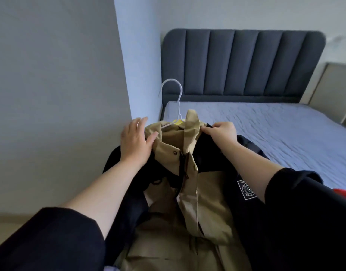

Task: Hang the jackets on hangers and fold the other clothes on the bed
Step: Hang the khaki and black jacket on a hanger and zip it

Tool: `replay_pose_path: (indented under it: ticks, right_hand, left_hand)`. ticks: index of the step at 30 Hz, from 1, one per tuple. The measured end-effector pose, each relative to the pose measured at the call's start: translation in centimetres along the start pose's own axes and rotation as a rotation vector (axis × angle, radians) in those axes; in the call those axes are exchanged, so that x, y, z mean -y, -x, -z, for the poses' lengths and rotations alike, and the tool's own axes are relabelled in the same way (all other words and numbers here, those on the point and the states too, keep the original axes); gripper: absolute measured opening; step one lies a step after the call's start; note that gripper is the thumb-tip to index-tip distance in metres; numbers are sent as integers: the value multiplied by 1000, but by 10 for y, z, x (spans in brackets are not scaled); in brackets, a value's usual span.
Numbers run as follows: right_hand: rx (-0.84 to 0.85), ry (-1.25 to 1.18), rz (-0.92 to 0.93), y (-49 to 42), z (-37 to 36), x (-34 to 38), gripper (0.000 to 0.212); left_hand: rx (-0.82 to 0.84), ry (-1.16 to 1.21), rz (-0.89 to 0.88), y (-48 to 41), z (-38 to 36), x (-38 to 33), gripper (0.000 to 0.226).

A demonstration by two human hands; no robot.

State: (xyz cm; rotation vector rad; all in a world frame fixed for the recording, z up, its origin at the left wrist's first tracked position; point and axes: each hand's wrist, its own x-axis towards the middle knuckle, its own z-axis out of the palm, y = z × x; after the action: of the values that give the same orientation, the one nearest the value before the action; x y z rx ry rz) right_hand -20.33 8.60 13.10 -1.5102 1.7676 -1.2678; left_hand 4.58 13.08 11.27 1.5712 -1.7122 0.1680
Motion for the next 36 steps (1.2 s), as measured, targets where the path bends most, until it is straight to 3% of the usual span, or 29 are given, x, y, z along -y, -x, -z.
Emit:
replay_pose_path:
  ticks: [4, 8, 11, 18, 24, 27, 32, 36]
  right_hand:
    - [-35, -82, 95, 28, 12, 59, 36]
    - [-99, -149, 222, 56, 19, 129, 34]
    - [-107, -236, 312, 76, 18, 187, 30]
    - [-136, -320, 621, 116, 15, 331, 32]
    - [-126, -428, 760, 144, 0, 423, 26]
    - [-58, -343, 799, 154, -20, 443, 24]
    - [120, -341, 793, 175, -41, 465, 31]
    - [306, -470, 677, 183, -47, 473, 37]
  left_hand:
    - [231, 97, 57, -22, 70, -7, 55]
    - [207, -74, 37, -38, 155, -10, 43]
    - [119, -205, 60, -53, 220, -13, 32]
    - [-247, -252, 158, -54, 363, -21, 47]
    - [-542, -487, 167, -61, 468, -30, 29]
    - [-596, -575, 216, -60, 490, -18, 16]
    - [-641, -630, 335, -53, 510, 10, 23]
    - [-657, -623, 256, -45, 515, 16, 23]
